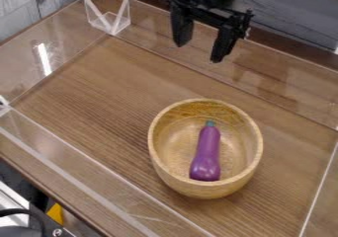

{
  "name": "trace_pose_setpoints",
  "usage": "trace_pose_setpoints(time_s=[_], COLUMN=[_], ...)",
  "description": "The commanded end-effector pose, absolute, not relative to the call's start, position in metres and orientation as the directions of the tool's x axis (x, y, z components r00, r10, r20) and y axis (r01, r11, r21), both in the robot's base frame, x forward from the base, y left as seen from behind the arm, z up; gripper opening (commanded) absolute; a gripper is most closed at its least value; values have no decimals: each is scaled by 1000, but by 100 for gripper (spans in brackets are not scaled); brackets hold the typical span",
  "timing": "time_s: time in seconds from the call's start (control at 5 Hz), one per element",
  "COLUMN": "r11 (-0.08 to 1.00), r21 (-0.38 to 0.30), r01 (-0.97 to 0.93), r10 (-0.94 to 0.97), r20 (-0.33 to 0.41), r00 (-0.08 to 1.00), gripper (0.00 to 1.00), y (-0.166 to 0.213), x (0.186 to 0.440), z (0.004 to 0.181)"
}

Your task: Remove the purple eggplant from inside the brown bowl and put it on the table

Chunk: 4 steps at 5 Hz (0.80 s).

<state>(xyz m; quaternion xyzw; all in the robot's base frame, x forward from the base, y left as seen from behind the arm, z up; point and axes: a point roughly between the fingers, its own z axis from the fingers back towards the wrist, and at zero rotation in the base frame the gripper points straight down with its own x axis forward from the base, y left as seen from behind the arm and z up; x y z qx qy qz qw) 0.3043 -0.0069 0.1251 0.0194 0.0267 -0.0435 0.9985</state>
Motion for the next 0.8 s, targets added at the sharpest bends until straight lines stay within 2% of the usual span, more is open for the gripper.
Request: trace_pose_setpoints(time_s=[0.0,0.6], r11=[993,997], r21=[18,-17], r01=[121,73], r10=[-121,-73], r20=[23,-13], r00=[992,997], gripper=[100,100], y=[-12,-20], x=[314,298], z=[149,146])
